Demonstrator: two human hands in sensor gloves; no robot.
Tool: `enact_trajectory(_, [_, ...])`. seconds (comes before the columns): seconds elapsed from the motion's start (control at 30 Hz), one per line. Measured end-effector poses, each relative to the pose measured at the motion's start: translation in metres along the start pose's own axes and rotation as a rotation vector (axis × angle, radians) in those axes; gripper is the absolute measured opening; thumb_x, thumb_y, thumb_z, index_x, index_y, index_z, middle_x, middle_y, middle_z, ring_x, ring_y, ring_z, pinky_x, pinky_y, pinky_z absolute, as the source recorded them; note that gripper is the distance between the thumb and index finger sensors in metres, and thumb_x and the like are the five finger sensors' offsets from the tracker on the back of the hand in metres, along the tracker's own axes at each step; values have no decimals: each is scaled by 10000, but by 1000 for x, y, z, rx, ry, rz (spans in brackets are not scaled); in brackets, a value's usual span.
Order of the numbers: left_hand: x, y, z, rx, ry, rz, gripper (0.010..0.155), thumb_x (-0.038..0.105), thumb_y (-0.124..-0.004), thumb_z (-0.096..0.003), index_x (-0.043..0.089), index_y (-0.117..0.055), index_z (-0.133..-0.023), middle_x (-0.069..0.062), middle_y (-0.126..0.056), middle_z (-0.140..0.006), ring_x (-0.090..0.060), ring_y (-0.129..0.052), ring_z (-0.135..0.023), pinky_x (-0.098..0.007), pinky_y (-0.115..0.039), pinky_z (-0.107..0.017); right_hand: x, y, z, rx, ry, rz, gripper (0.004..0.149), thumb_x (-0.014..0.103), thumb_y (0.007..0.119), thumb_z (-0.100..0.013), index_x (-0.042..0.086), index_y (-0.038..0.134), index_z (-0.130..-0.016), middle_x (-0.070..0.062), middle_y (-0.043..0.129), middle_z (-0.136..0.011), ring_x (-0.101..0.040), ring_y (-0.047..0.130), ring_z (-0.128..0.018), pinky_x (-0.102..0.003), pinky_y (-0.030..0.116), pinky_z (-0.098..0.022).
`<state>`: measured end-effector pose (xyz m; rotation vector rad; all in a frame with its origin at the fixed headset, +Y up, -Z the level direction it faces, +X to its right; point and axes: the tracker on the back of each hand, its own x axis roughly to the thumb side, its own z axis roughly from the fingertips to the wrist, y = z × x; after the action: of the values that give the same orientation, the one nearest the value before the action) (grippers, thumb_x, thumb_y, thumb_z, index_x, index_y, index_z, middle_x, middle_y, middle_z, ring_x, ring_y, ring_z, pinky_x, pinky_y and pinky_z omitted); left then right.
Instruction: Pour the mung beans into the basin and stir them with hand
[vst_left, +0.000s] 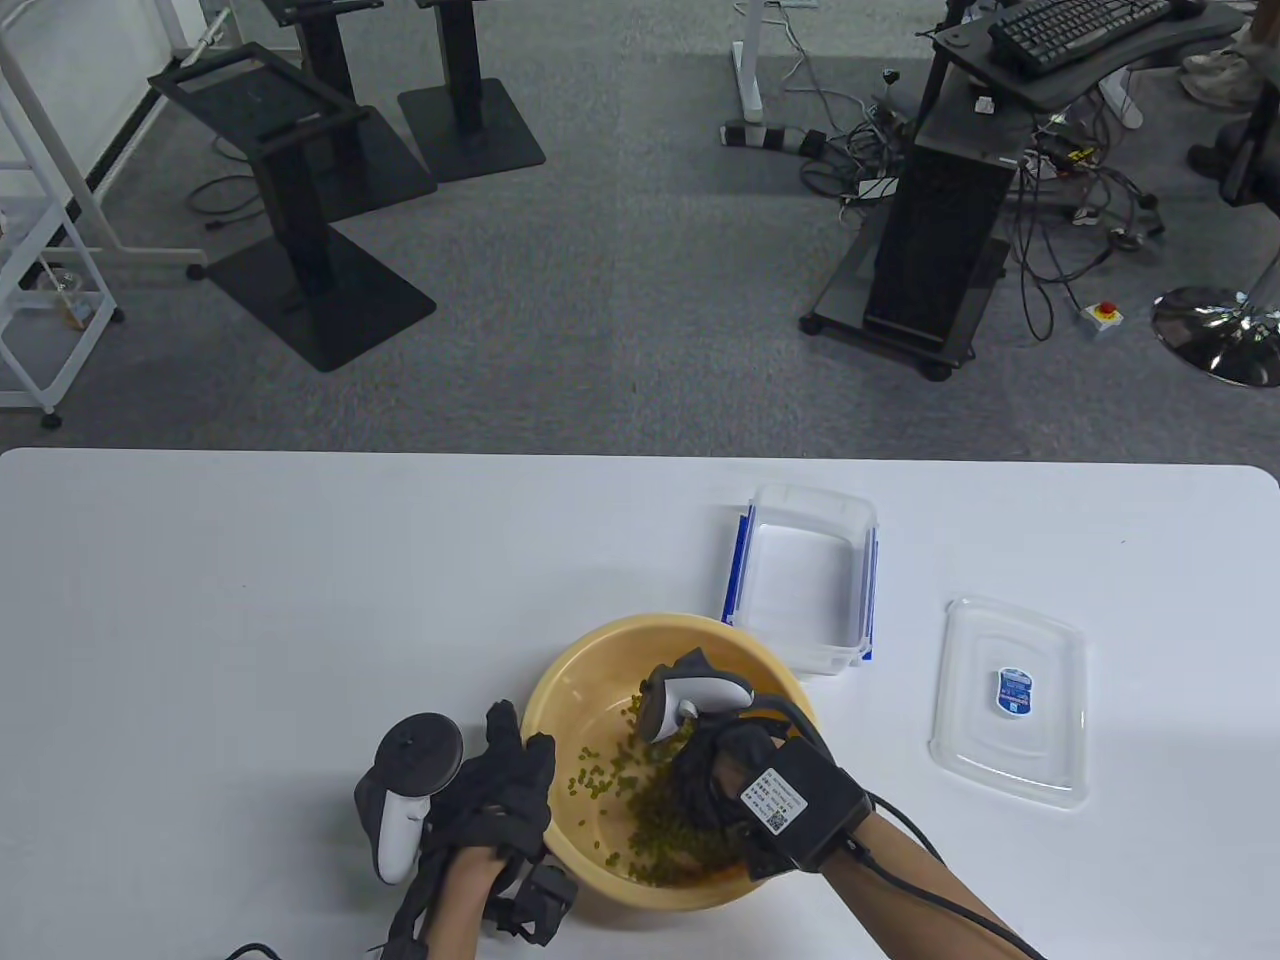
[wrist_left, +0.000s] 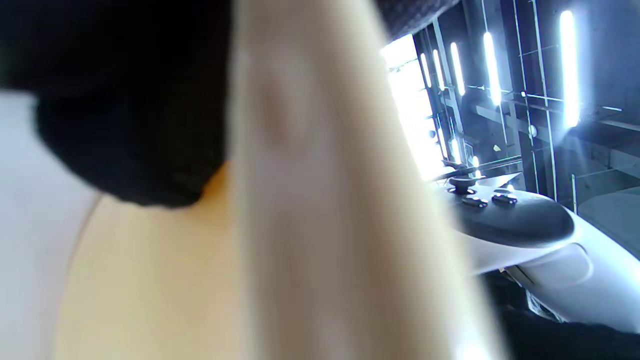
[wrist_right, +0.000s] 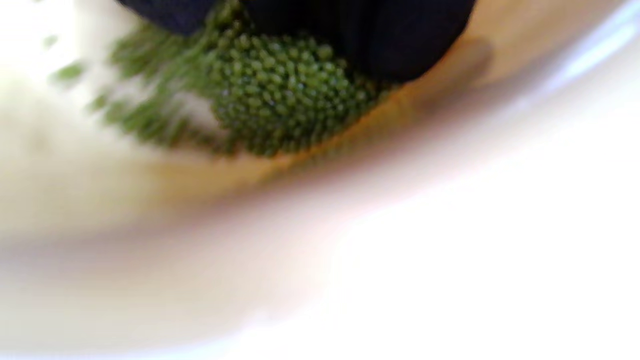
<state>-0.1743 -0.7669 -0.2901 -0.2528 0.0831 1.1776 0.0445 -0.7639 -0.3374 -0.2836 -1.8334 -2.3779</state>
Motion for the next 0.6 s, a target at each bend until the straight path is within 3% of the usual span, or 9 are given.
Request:
enact_trajectory(0.07, [0, 0, 0, -6, -3, -5, 720, 294, -648, -580, -85, -276, -1067, -532, -706, -825, -378, -1069, -146, -388, -919, -36, 19, 10, 0, 109, -96, -35, 677, 318, 625, -372, 40, 417, -954, -308, 408, -877, -463, 593, -819, -501, 650, -587])
enact_trajectory(0.13, [-1, -1, 1, 11, -1, -2, 708, 307, -634, -584, -81, -305, -1076, -526, -734, -811, -371, -1063, -132, -380, -911, -24, 34, 11, -3, 149, -168, -71, 654, 361, 632, -364, 229, 445, -977, -148, 431, -943, -393, 594, -854, -448, 656, -624])
enact_trajectory(0.2, [-3, -1, 2, 5, 3, 13, 673, 315, -620, -585, -53, -385, -1098, -509, -768, -800, -370, -1053, -112, -374, -899, -8, 51, 5, -5, 223, -202, -159, 667, 312, 642, -379, 266, 362, -983, -93, 295, -982, -391, 422, -910, -476, 503, -687])
enact_trajectory(0.37, [-6, 0, 2, -22, 13, 74, 650, 312, -619, -592, -34, -429, -1107, -520, -746, -810, -343, -1049, -88, -363, -884, 14, 63, -30, -12, 43, -170, -136, 682, 359, 636, -387, 335, 309, -985, -16, 235, -1001, -340, 378, -914, -457, 422, -699])
enact_trajectory(0.43, [-5, 0, 3, -14, 16, 67, 650, 313, -621, -591, -35, -436, -1107, -517, -751, -810, -340, -1049, -88, -365, -883, 13, 60, -45, -15, -92, -136, -127, 659, 380, 642, -370, 350, 371, -970, 1, 291, -985, -310, 409, -897, -430, 446, -686])
enact_trajectory(0.6, [-5, -1, 4, -26, 35, 67, 657, 331, -613, -593, -29, -414, -1106, -503, -744, -828, -337, -1055, -107, -366, -892, -2, 24, -69, -17, -295, -2, -233, 653, 417, 642, -349, 368, 413, -959, -37, 257, -988, -273, 424, -910, -442, 451, -697])
